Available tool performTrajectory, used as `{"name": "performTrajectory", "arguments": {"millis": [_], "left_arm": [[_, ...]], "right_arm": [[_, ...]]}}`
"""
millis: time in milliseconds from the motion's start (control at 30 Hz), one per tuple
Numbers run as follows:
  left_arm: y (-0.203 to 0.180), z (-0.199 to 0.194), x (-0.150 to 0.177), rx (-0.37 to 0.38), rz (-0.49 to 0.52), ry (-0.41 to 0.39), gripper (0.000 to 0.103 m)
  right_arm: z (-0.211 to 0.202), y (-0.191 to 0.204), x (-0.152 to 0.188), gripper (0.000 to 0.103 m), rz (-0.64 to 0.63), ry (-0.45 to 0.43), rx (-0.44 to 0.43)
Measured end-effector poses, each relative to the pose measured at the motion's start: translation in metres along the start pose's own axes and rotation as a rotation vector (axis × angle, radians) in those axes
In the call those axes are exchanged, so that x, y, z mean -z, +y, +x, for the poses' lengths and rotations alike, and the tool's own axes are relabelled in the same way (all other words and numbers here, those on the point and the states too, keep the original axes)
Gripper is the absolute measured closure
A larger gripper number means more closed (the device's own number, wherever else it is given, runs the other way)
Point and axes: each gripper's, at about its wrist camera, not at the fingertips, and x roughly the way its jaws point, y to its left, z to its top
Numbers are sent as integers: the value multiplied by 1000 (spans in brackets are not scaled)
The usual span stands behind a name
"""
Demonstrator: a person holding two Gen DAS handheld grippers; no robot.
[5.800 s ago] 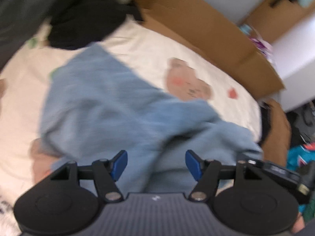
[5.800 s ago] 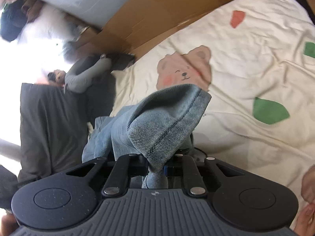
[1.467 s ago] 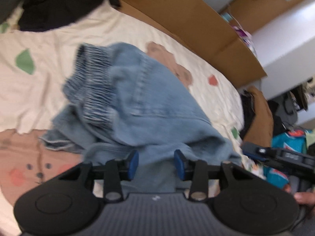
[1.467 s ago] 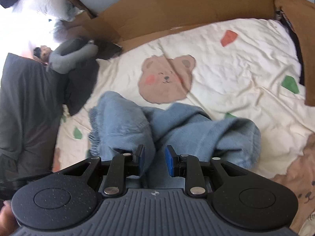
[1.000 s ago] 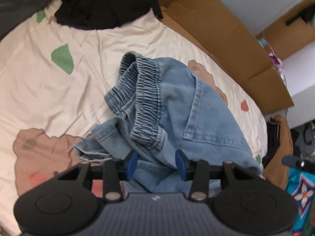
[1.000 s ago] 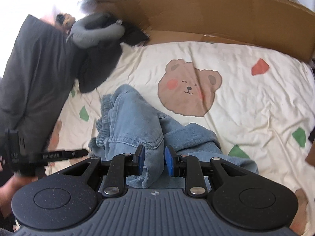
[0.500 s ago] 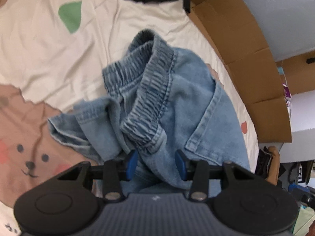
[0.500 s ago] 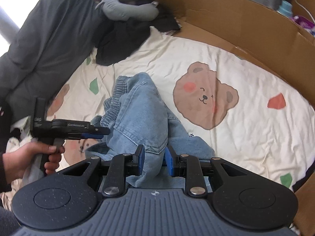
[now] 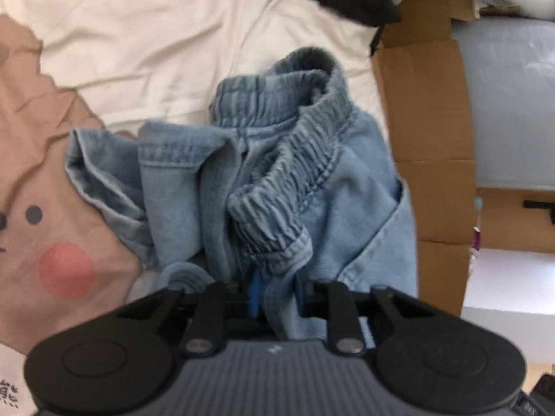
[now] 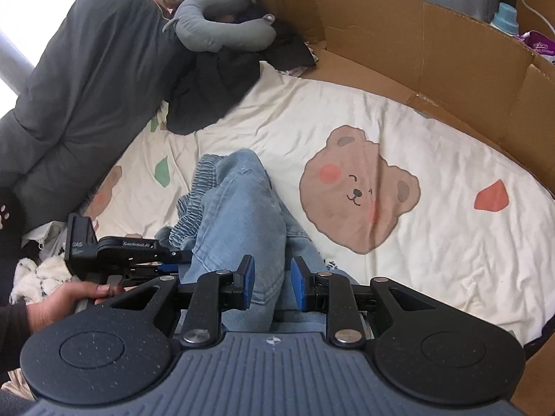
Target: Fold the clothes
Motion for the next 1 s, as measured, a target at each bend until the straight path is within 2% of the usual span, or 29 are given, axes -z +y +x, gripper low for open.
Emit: {"name": "performTrajectory", "arguments": {"millis": [267, 533, 767, 933, 1000], "left_arm": [[-38, -29, 2, 22, 80, -54, 91], [-97, -46, 11, 55, 230, -91, 92], [-148, -47, 14, 64, 339, -57, 93], [-175, -34, 24, 73, 386, -30, 93], [-184, -28, 29, 75, 398, -18, 93]], "right_arm": [[5, 16, -2, 78, -65, -4, -40], [5, 44, 3, 78, -188, -2, -61], [-4, 55, 1, 78, -280, -48, -59], [-13, 56, 2, 78, -310, -98, -61], [-16, 59, 2, 70, -327, -114, -62]]}}
